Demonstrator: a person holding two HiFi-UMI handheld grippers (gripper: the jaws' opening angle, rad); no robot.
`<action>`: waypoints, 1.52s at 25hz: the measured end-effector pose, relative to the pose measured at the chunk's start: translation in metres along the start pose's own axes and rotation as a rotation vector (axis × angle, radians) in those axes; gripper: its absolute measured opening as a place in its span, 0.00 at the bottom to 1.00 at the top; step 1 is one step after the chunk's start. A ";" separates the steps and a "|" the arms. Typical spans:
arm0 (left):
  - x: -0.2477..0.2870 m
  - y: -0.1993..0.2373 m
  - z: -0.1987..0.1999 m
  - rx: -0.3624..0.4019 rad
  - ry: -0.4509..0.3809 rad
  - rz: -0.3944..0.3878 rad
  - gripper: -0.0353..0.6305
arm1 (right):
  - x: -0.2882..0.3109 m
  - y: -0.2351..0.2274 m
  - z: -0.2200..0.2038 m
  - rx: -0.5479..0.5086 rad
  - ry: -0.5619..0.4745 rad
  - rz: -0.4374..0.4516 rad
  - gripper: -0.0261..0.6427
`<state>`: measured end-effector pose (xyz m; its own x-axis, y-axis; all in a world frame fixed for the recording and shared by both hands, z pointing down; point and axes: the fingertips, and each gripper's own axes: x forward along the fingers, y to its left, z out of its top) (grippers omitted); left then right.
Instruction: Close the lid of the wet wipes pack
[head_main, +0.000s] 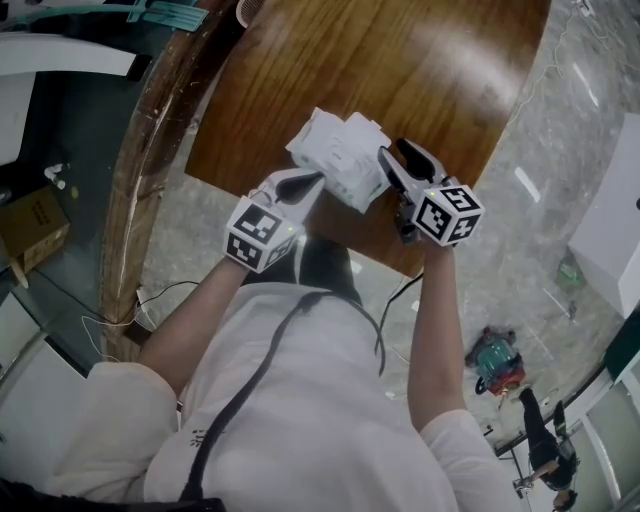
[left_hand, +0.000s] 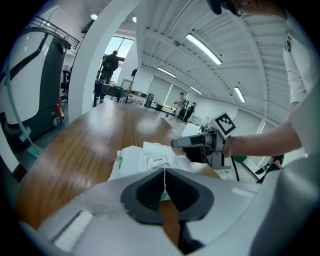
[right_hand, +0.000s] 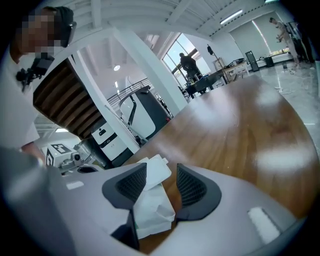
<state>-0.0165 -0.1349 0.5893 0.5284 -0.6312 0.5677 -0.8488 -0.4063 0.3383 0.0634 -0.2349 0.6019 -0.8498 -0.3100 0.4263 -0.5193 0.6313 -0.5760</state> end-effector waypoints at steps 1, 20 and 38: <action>0.000 0.001 0.000 0.000 0.000 0.001 0.07 | -0.001 -0.002 0.003 0.013 -0.015 -0.002 0.32; 0.016 0.001 -0.002 -0.050 0.032 -0.012 0.07 | 0.022 0.002 -0.005 0.058 0.082 0.110 0.33; 0.024 -0.001 -0.008 -0.050 0.051 -0.011 0.06 | 0.011 0.024 0.015 0.015 0.023 0.147 0.32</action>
<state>-0.0035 -0.1439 0.6087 0.5368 -0.5920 0.6011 -0.8437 -0.3781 0.3811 0.0403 -0.2334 0.5820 -0.9145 -0.1989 0.3524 -0.3912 0.6576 -0.6438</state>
